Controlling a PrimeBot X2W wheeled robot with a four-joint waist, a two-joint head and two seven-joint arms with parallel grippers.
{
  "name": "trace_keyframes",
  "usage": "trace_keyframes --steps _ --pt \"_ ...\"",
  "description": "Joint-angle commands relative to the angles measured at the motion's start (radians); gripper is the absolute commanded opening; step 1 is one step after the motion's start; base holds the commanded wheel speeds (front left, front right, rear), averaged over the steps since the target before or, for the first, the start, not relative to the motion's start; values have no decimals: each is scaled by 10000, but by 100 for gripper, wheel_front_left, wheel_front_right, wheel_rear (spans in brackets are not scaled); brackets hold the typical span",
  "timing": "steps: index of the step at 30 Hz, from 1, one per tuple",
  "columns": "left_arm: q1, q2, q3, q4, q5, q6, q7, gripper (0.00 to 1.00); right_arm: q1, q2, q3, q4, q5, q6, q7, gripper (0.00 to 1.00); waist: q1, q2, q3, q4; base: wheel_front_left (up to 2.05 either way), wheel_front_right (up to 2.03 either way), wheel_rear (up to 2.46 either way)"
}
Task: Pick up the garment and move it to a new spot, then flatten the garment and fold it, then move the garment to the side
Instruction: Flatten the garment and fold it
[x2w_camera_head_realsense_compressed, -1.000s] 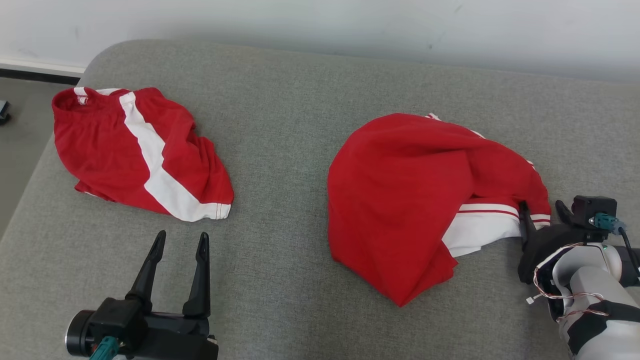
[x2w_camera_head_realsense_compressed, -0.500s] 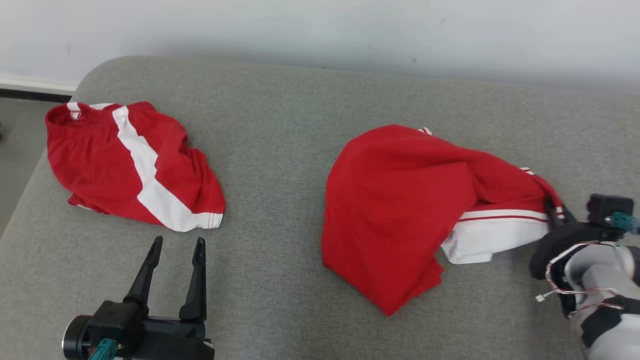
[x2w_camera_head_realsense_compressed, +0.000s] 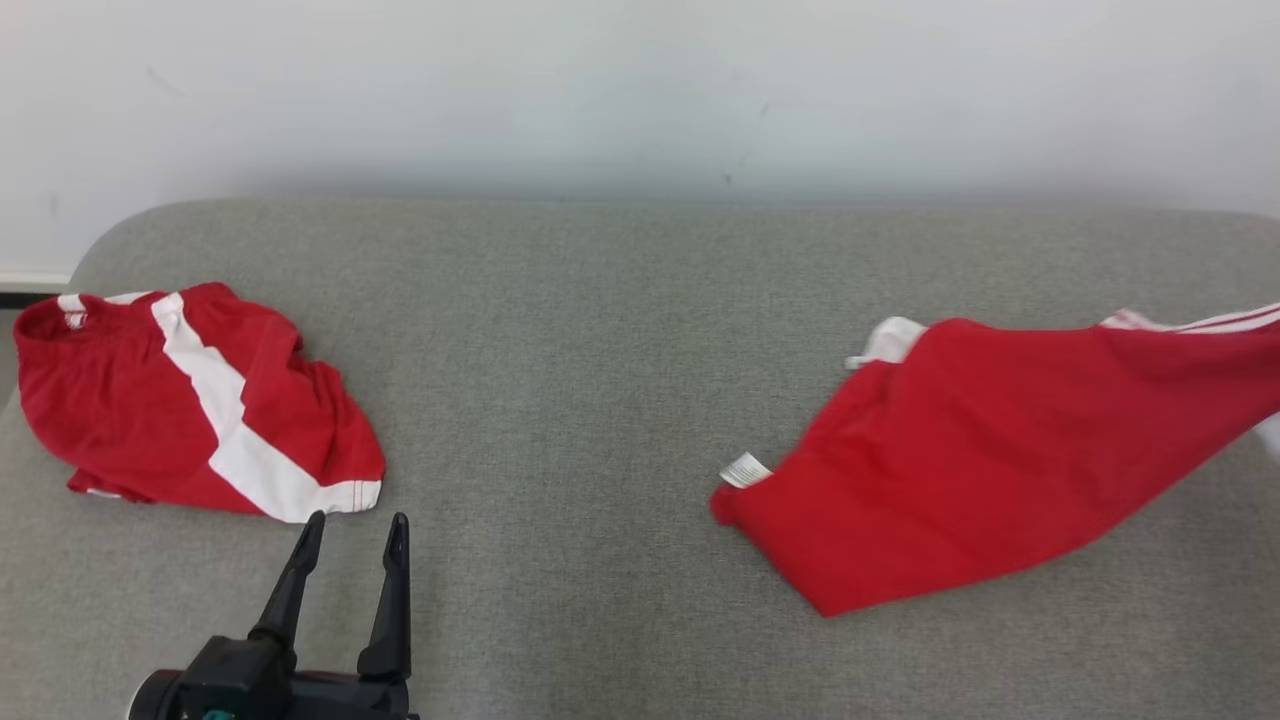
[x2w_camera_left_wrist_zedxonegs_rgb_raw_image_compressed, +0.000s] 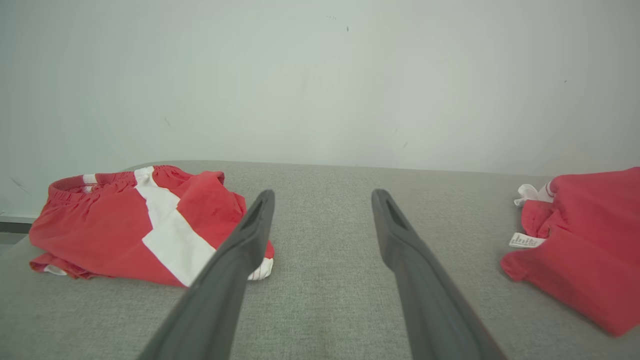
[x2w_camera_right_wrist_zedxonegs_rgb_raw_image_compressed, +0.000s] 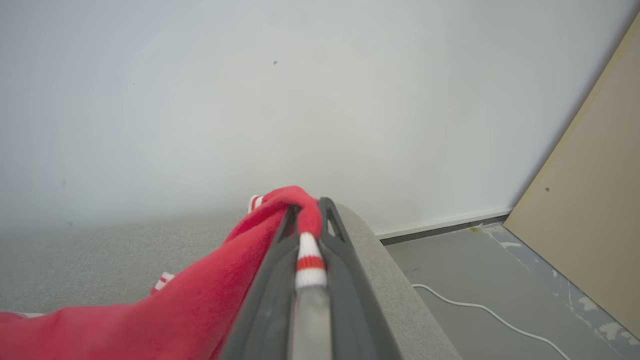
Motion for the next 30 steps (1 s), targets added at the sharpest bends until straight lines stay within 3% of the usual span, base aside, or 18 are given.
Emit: trace_keyframes --steps 1,6,13,24,30 --pt "124 -8 -2 -3 86 15 -34 100 -177 -192 25 -195 48 -23 78 0 1 -1 -234 -249 0 0 0" --pt "120 -64 -3 -20 84 14 -34 100 -714 -599 187 -1136 10 -22 391 0 1 -1 -341 -350 0 0 0" --pt "306 -207 129 -24 48 14 -34 100 -597 177 776 -2674 62 -23 797 0 1 -1 -496 -296 0 0 0" --pt "300 -316 327 -21 97 14 -34 100 877 2755 1807 -5895 544 -22 1270 0 1 -1 -571 437 0 0 0" --pt "220 -367 313 45 68 14 -33 100 1494 4163 2464 -6459 342 -22 1358 0 1 -1 -411 1010 0 0 0"
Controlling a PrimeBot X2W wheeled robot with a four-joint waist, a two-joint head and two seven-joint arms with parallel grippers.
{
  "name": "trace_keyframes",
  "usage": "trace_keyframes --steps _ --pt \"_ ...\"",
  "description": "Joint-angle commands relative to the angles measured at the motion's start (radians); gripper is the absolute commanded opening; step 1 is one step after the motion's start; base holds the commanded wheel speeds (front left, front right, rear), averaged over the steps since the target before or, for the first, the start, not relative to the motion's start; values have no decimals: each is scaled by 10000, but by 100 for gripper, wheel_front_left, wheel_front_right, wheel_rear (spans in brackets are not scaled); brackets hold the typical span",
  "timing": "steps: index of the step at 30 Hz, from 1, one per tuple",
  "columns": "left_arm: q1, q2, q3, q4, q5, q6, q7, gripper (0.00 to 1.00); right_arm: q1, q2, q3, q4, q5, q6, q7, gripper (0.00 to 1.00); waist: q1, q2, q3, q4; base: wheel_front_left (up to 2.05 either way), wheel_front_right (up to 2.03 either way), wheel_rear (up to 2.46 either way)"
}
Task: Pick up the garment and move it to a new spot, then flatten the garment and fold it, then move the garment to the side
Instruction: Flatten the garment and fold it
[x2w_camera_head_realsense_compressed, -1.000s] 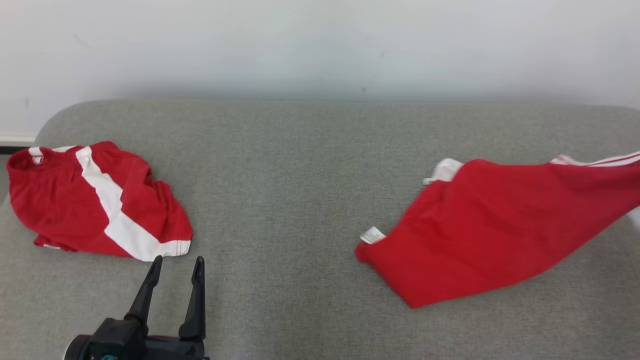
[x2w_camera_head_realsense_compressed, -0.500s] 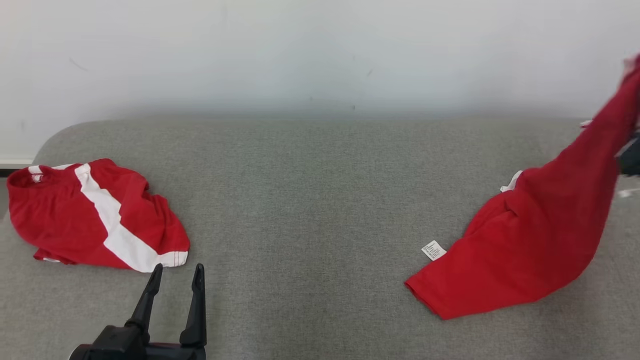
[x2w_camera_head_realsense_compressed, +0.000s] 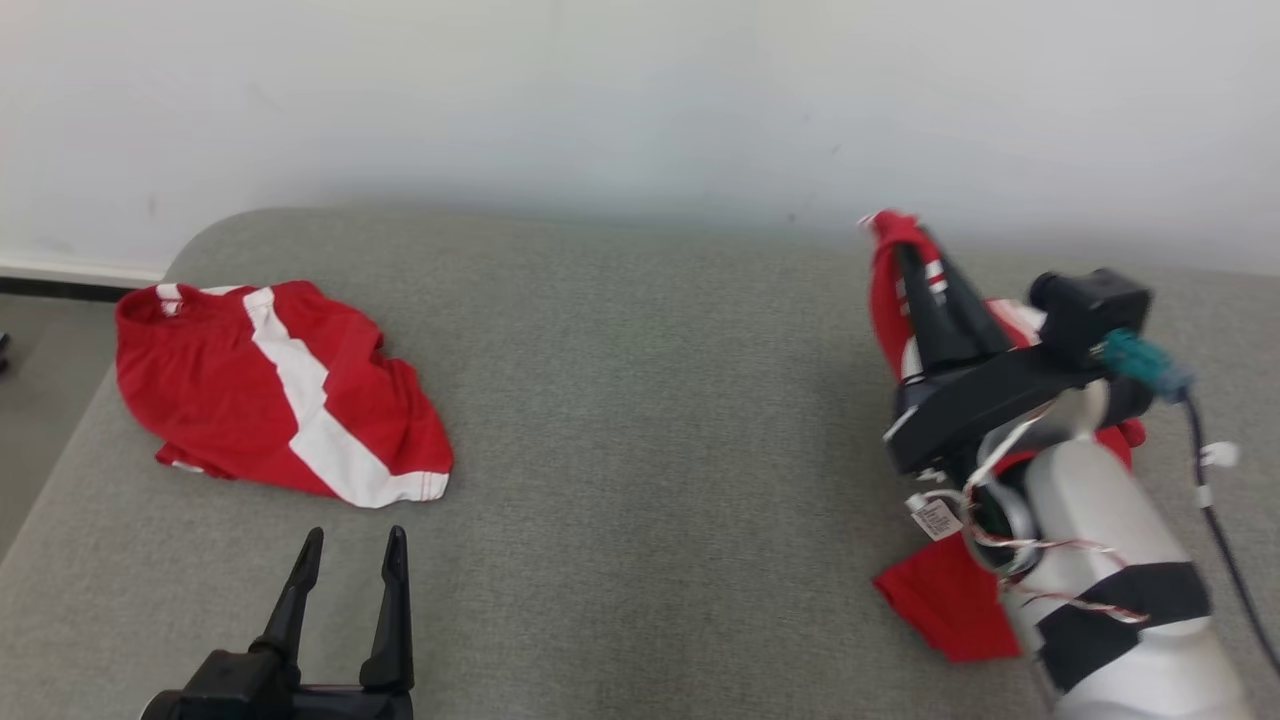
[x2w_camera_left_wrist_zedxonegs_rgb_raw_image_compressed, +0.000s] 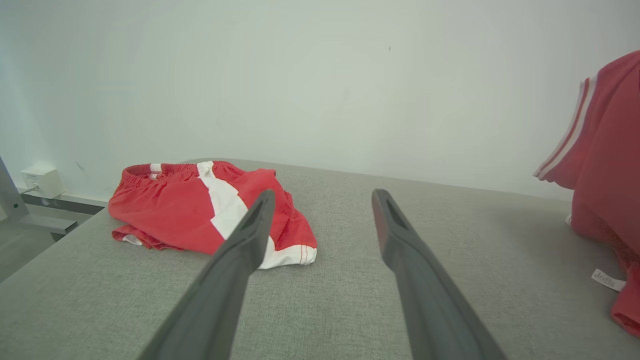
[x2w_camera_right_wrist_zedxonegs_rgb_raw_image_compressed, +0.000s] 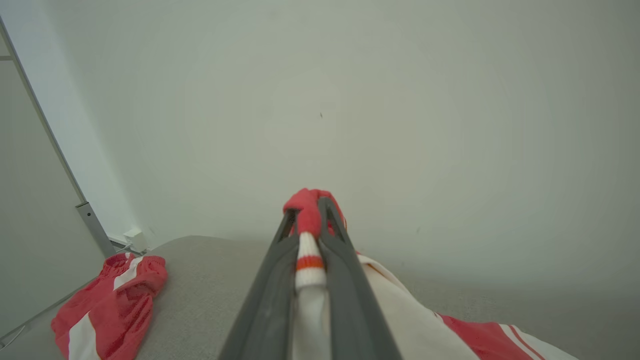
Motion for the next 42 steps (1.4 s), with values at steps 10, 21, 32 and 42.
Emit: trace_keyframes --steps 10,21,32,42 --pt "-377 -98 -247 223 -95 14 -34 100 128 1299 1260 1371 -461 -22 -706 0 0 0 478 1270 0 0 0" --pt "-646 -170 -474 442 -162 14 -34 100 -33 1331 3884 2137 1629 -22 -1615 0 0 0 689 1823 0 0 0" --pt "-466 -190 -336 543 -62 14 -34 100 -452 1332 4710 2839 2592 -22 -1771 100 0 0 473 1355 0 0 0" --pt "-123 -66 -12 386 128 14 -34 100 752 792 1541 1612 217 -22 -1762 100 0 0 89 279 0 0 0"
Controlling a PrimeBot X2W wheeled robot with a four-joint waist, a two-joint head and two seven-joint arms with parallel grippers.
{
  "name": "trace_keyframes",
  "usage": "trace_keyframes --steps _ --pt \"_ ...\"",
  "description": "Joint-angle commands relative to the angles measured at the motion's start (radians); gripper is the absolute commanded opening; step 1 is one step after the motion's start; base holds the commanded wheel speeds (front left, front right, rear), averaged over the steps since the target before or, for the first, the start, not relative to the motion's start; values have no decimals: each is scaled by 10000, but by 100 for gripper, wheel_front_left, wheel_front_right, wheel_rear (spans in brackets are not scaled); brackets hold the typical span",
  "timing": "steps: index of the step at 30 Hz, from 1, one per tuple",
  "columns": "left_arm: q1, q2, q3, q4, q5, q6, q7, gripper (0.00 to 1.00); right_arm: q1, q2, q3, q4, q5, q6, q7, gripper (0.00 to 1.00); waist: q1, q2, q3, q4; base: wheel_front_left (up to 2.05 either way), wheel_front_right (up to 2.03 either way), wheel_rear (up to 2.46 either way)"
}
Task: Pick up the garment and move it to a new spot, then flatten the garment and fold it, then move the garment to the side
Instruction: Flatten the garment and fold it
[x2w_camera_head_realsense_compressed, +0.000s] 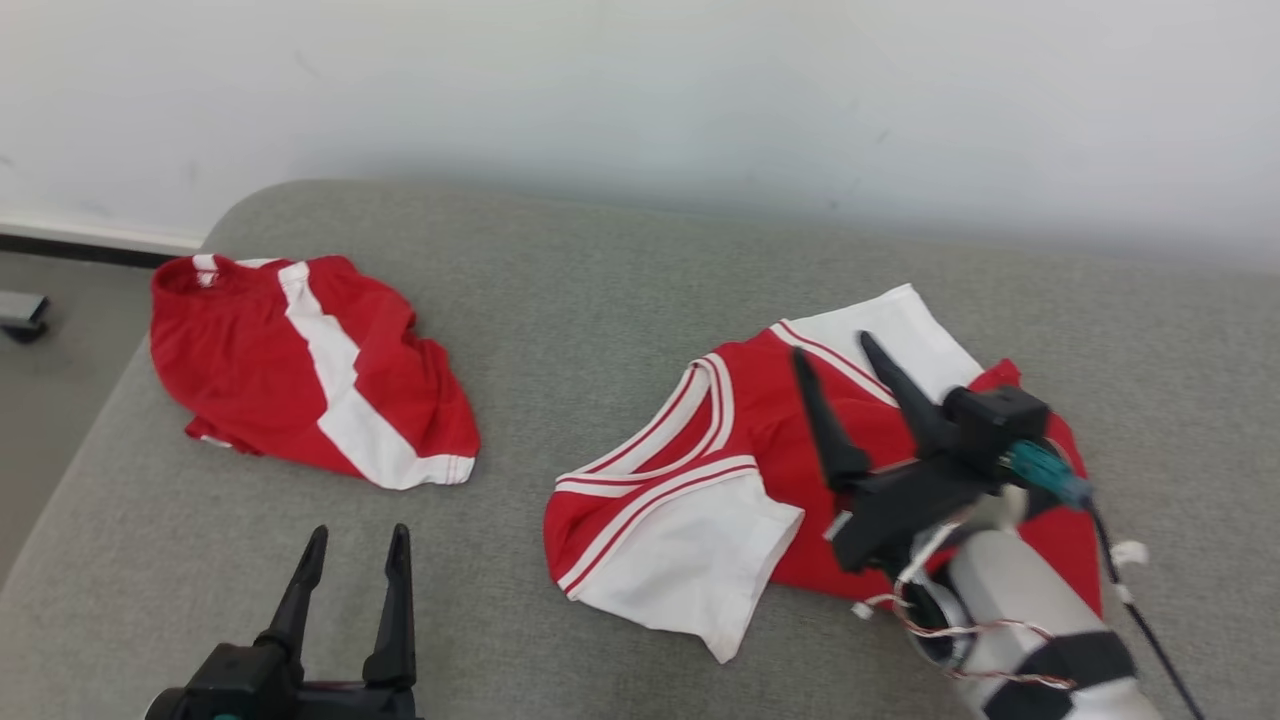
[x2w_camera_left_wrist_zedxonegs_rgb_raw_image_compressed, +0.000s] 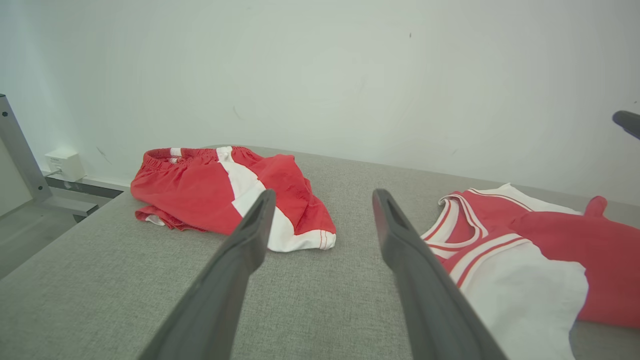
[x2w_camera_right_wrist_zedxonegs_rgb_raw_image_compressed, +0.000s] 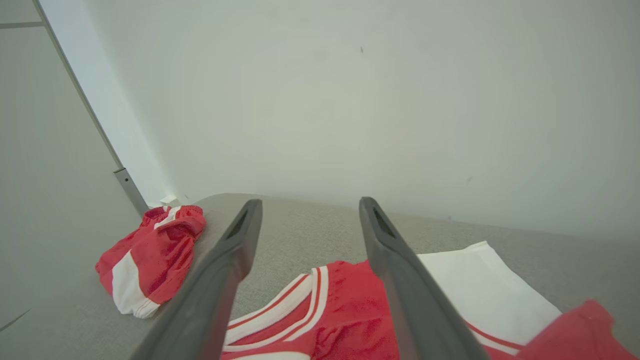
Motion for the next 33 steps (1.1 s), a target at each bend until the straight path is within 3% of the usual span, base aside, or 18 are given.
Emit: trace_keyframes --steps 1,9,18,24,33 --pt "124 52 72 -22 112 14 -34 100 309 -138 -232 -199 -250 -22 -2 100 0 0 -222 -433 0 0 0" --pt "398 115 261 -137 192 14 -34 100 2461 -506 -2424 -1833 -1146 -22 -3 100 0 0 -458 -1123 0 0 0" --pt "619 126 348 -154 144 14 -34 100 4578 28 -3854 -3457 -1660 -22 -4 100 0 0 -611 -1502 0 0 0" --pt "720 193 541 -216 109 14 -34 100 5474 363 -4217 -4273 -1809 -22 65 100 0 0 -623 -1711 0 0 0" --pt "774 262 820 -262 292 14 -34 100 5798 469 -4367 -4526 -1889 -22 232 100 0 0 -575 -1826 0 0 0"
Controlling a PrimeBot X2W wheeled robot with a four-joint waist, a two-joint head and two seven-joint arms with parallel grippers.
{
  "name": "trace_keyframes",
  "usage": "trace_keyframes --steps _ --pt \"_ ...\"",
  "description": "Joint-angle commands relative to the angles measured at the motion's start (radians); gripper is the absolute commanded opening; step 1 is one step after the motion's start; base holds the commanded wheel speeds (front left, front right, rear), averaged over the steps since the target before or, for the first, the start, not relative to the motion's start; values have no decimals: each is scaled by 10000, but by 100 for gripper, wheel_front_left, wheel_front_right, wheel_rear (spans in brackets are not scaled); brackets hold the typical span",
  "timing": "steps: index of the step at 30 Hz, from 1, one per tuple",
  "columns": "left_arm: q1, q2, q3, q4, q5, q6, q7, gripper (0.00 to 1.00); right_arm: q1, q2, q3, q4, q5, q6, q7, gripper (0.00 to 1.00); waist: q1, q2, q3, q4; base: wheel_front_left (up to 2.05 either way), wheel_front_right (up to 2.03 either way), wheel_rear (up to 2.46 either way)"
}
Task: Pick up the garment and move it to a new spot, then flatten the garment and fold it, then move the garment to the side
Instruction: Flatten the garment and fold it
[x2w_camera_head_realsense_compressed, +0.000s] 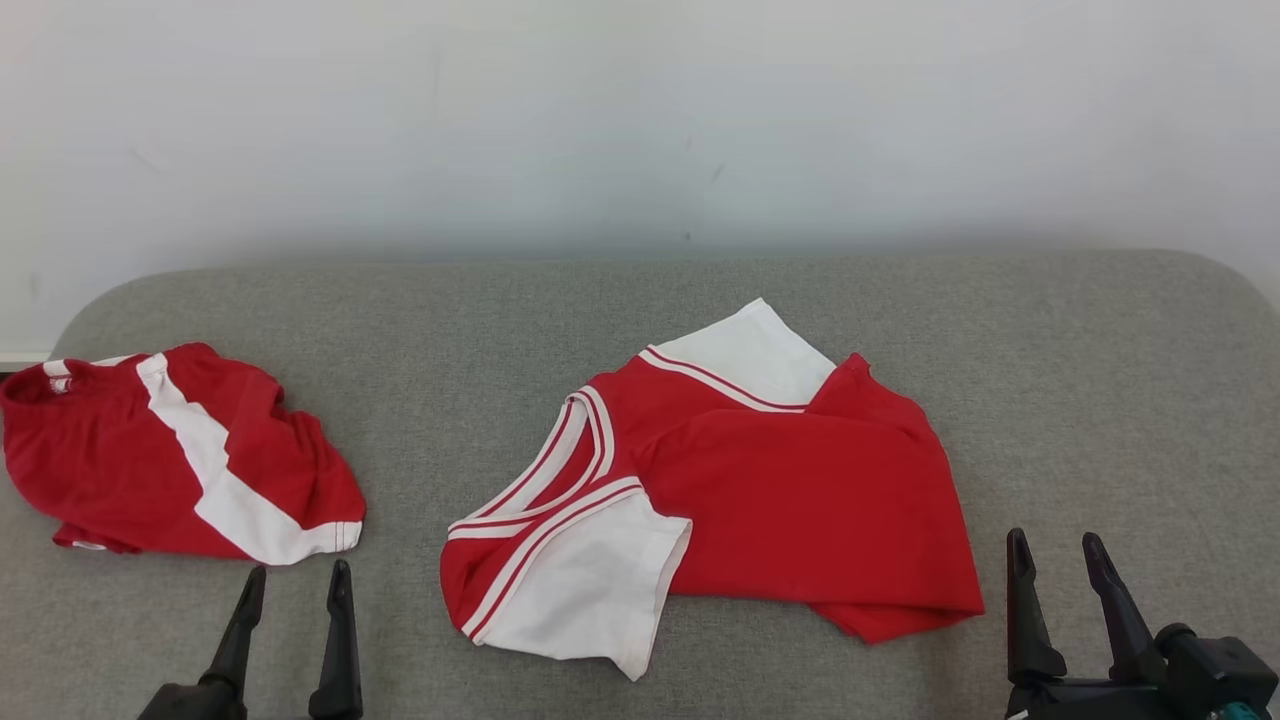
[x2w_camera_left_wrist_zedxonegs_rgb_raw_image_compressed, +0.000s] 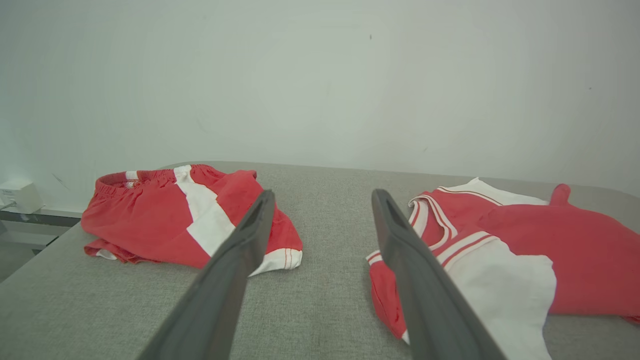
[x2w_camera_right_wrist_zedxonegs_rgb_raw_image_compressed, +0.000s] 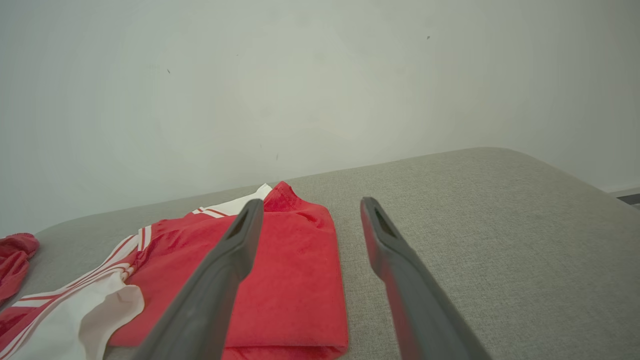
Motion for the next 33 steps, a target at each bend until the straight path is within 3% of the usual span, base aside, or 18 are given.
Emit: trace_keyframes --steps 1,8,16,25,33 --pt "126 5 56 -84 60 14 -34 100 70 21 -19 -82 -58 -22 35 100 1 0 11 -22 0 0 0" --pt "-819 535 -195 74 18 14 -34 100 -206 41 63 -72 -97 -22 113 100 1 0 317 -313 0 0 0" --pt "-3556 2104 -1099 923 -514 14 123 100 -723 47 260 147 101 -22 -1 100 1 0 1012 -1189 0 0 0" --pt "-6269 3434 -2630 1851 -1637 16 1447 100 -1300 50 402 560 417 -22 -163 100 1 0 1985 -2287 0 0 0" --pt "-7487 4141 -4457 2976 -2974 16 2716 100 -1725 49 566 910 598 -22 -211 100 1 0 2544 -2867 0 0 0"
